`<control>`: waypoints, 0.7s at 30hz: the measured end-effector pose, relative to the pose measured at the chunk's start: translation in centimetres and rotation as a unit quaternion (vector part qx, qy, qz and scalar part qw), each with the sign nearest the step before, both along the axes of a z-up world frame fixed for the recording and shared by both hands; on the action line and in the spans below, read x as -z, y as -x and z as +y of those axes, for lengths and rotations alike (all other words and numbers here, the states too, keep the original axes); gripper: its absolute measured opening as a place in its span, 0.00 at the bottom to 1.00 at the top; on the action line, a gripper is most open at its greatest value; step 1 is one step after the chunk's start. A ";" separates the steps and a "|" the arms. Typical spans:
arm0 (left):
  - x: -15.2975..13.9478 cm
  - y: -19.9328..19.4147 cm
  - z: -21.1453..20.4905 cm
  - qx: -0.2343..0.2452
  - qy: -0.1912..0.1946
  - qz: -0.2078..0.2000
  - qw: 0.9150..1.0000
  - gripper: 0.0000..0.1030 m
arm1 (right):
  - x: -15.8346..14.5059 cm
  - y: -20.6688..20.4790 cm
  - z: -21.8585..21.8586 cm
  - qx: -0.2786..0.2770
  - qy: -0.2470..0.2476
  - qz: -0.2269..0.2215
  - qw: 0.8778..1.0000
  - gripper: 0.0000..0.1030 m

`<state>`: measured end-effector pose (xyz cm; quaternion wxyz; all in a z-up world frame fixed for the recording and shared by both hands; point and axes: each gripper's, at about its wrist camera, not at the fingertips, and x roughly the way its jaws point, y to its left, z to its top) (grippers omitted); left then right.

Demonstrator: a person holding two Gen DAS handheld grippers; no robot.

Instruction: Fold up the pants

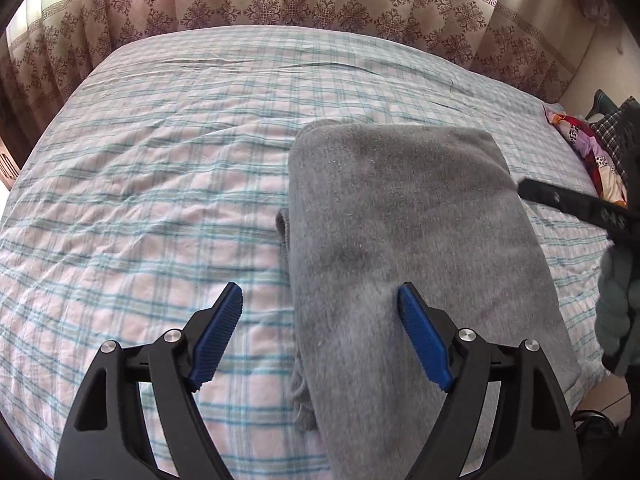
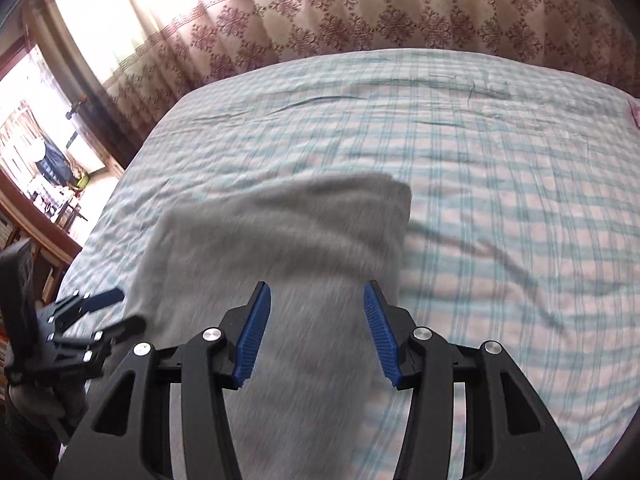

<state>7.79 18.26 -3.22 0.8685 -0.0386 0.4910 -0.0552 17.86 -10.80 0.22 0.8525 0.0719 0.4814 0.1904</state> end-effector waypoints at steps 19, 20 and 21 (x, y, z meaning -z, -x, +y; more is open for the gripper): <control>1.5 -1.7 1.8 -0.008 0.061 0.033 0.998 0.82 | 4.1 -5.9 2.7 0.000 0.049 0.027 0.998 0.50; 1.1 -1.9 1.9 -0.008 0.061 0.029 0.998 0.82 | 3.8 -5.8 2.4 0.001 0.043 0.025 0.999 0.50; 0.9 -2.1 2.1 -0.008 0.061 0.025 0.998 0.82 | 3.3 -5.5 2.0 0.003 0.035 0.022 0.999 0.50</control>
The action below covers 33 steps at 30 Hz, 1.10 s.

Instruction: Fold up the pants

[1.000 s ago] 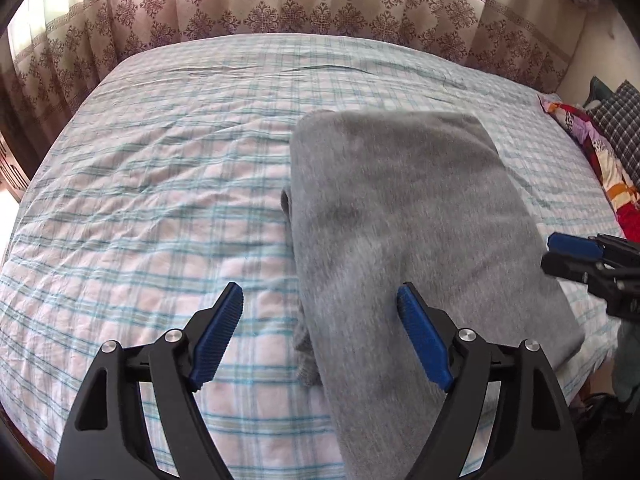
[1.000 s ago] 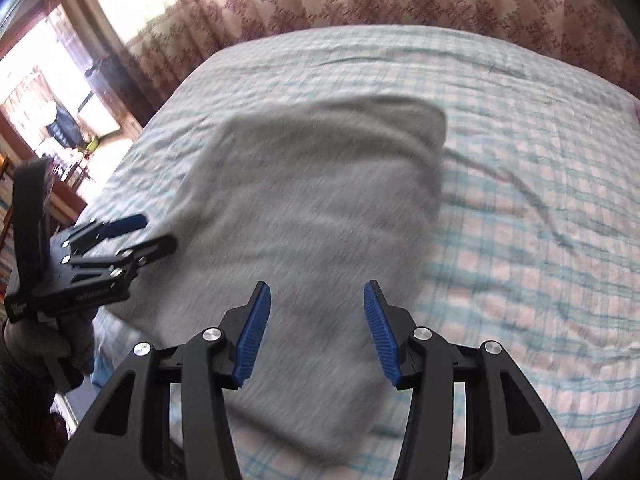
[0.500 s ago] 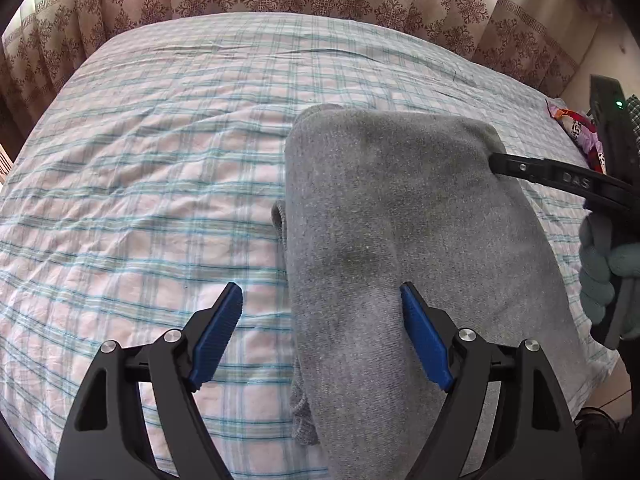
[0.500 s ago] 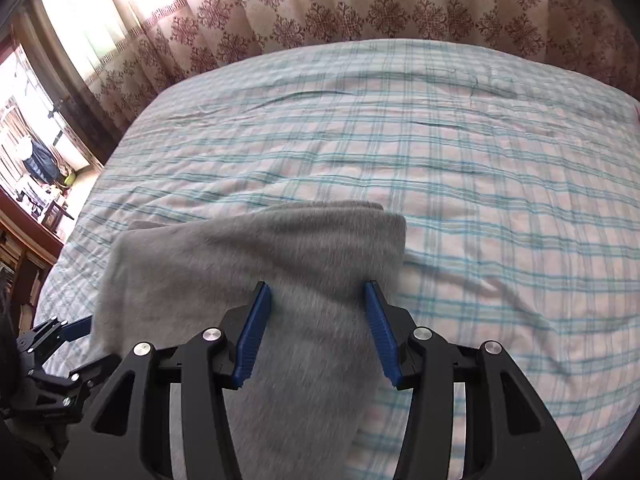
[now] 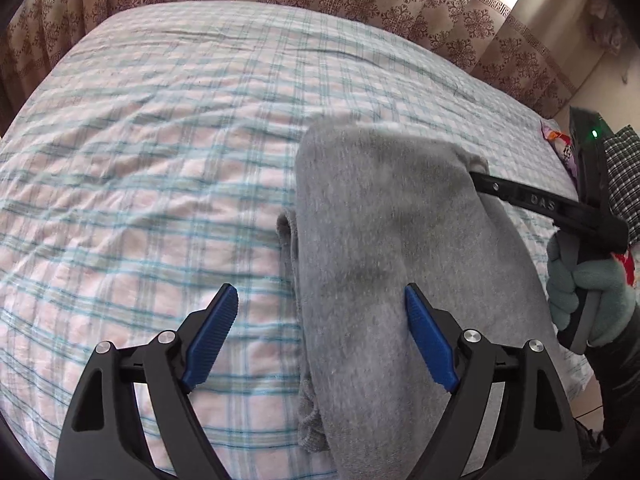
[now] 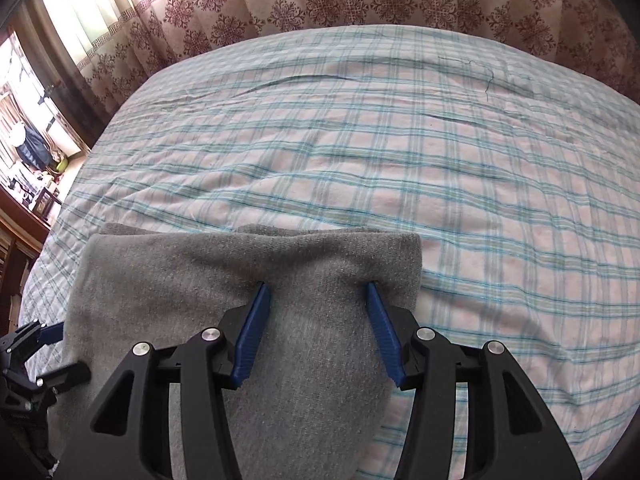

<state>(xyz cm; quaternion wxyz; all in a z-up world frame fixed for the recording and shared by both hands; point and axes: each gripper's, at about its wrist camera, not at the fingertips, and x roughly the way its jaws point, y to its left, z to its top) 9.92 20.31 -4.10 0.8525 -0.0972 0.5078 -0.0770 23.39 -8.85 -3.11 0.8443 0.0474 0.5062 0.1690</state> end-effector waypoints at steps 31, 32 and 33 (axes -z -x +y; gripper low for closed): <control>5.6 -4.7 -1.0 0.084 0.208 0.072 0.972 0.77 | 6.0 6.0 -4.2 0.036 -0.242 0.145 0.959 0.79; 5.6 -4.7 -1.2 0.085 0.212 0.072 0.971 0.75 | 5.9 6.0 -3.7 0.031 -0.236 0.139 0.961 0.79; 5.7 -4.6 -1.5 0.086 0.216 0.071 0.970 0.74 | 5.8 6.2 -3.2 0.026 -0.227 0.133 0.964 0.80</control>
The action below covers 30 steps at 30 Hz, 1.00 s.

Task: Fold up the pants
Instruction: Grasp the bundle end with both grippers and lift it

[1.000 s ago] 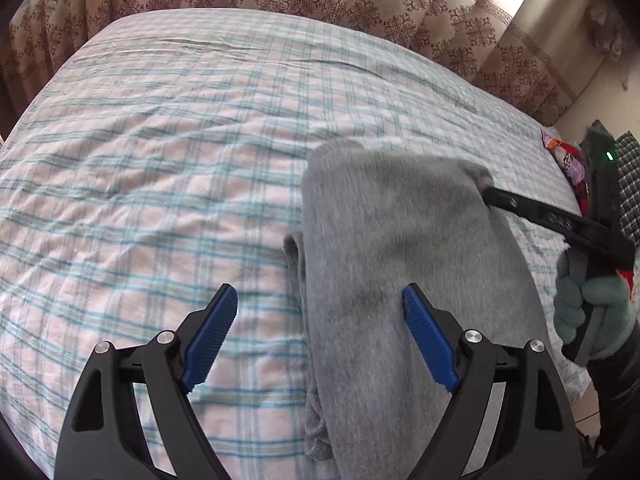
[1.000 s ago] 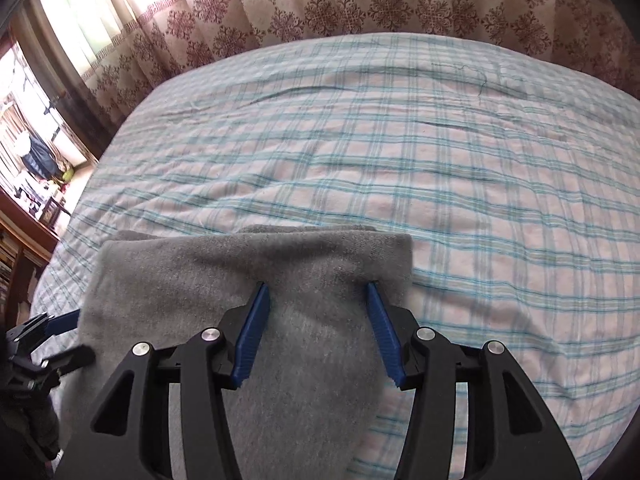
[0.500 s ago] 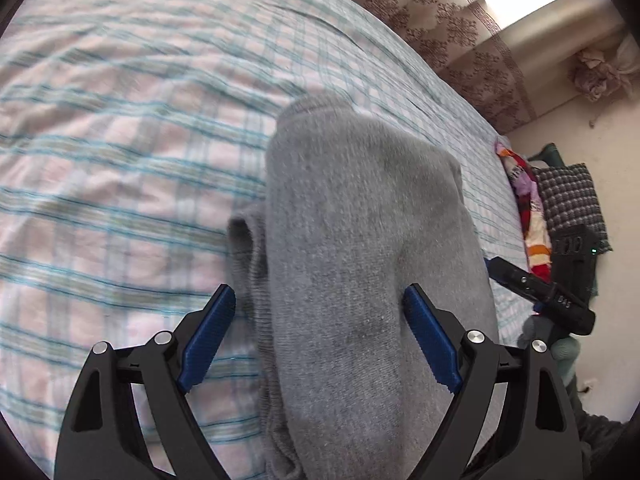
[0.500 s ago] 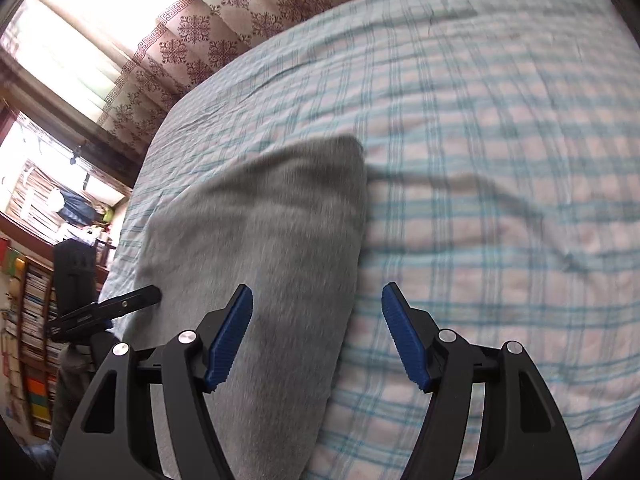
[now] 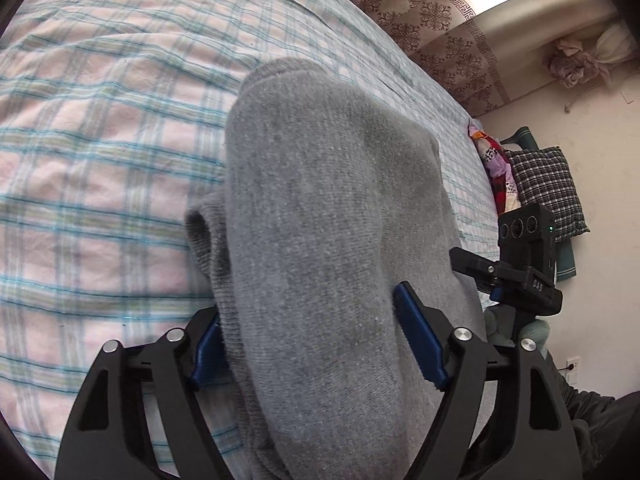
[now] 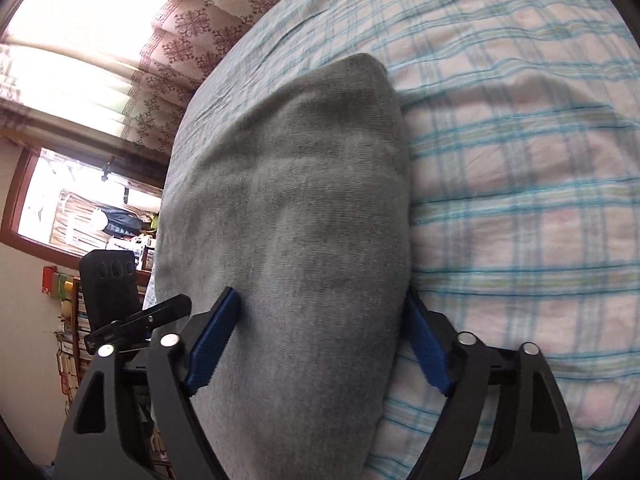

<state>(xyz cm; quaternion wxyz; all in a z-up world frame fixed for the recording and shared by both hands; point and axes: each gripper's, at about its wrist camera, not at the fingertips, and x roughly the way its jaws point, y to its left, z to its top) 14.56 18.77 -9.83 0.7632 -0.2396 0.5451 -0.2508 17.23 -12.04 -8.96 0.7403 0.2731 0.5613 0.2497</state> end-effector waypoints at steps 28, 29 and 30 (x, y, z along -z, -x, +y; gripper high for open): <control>-7.1 -3.2 -8.0 0.053 0.055 -0.082 0.994 0.39 | -10.8 -2.5 -5.0 0.018 -0.019 -0.142 0.990 0.22; -7.3 -3.8 -9.0 0.059 0.056 -0.084 0.993 0.39 | -11.5 -2.8 -6.2 0.027 -0.014 -0.148 0.988 0.22; -7.6 -4.3 -10.0 0.066 0.056 -0.085 0.993 0.39 | -12.0 -3.1 -7.4 0.036 -0.009 -0.153 0.987 0.22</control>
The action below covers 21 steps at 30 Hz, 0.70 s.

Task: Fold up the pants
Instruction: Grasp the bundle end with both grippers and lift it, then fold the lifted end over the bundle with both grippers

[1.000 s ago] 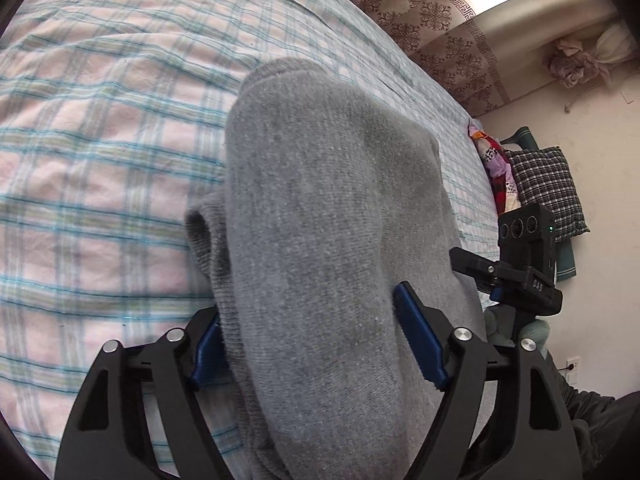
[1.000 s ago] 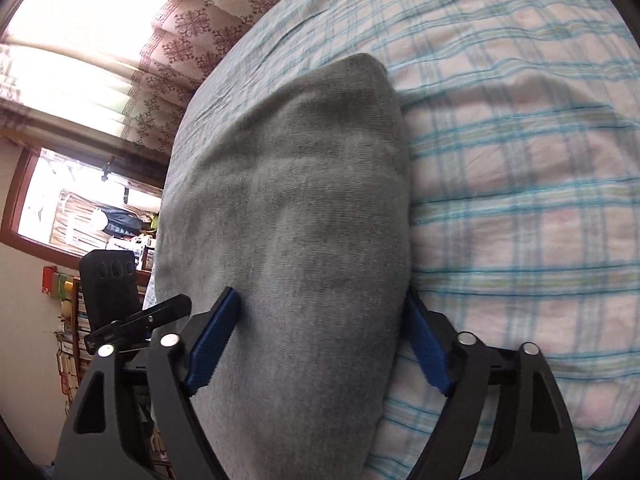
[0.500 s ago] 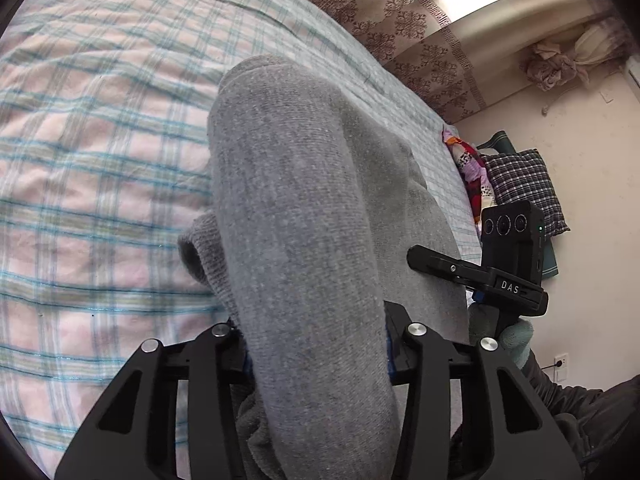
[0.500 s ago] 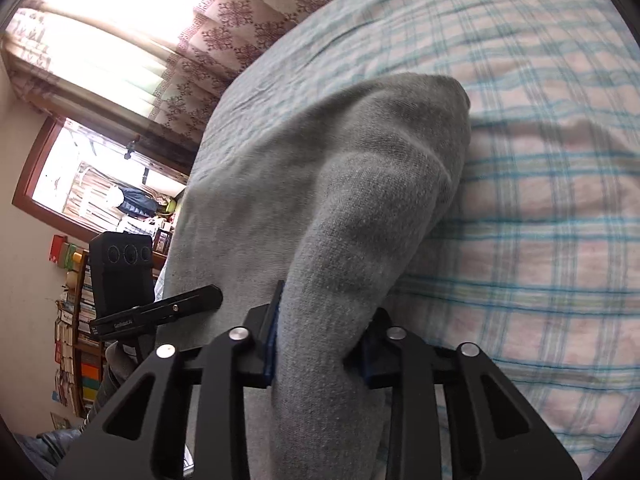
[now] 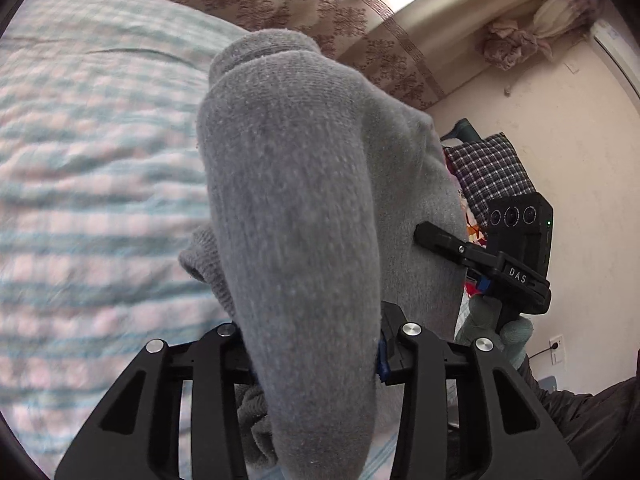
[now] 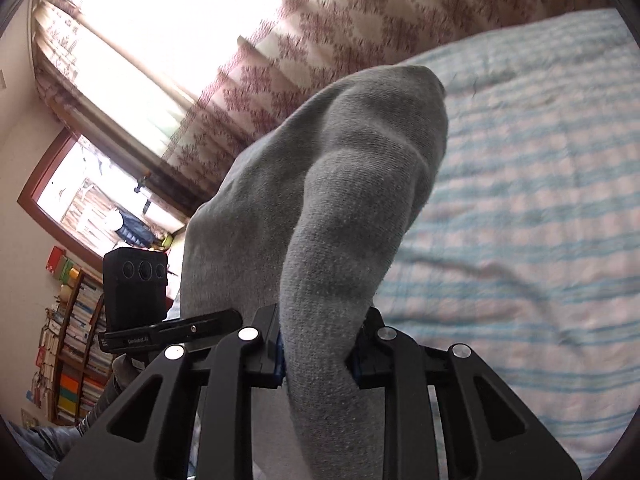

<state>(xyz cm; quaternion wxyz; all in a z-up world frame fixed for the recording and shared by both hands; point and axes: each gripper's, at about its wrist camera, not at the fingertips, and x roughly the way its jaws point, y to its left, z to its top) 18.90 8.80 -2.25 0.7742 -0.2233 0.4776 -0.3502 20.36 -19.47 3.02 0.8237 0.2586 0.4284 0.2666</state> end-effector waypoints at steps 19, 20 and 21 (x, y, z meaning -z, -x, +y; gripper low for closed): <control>1.1 -13.8 -21.1 0.094 -0.019 0.018 0.995 0.39 | 1.9 -6.7 -18.9 0.135 0.036 0.010 0.990 0.22; 1.5 -14.3 -21.7 0.094 -0.021 0.020 0.995 0.39 | 2.5 -6.9 -19.3 0.138 0.037 0.014 0.990 0.22; 1.7 -14.7 -22.1 0.095 -0.023 0.022 0.995 0.39 | 2.9 -7.3 -19.5 0.140 0.037 0.018 0.989 0.22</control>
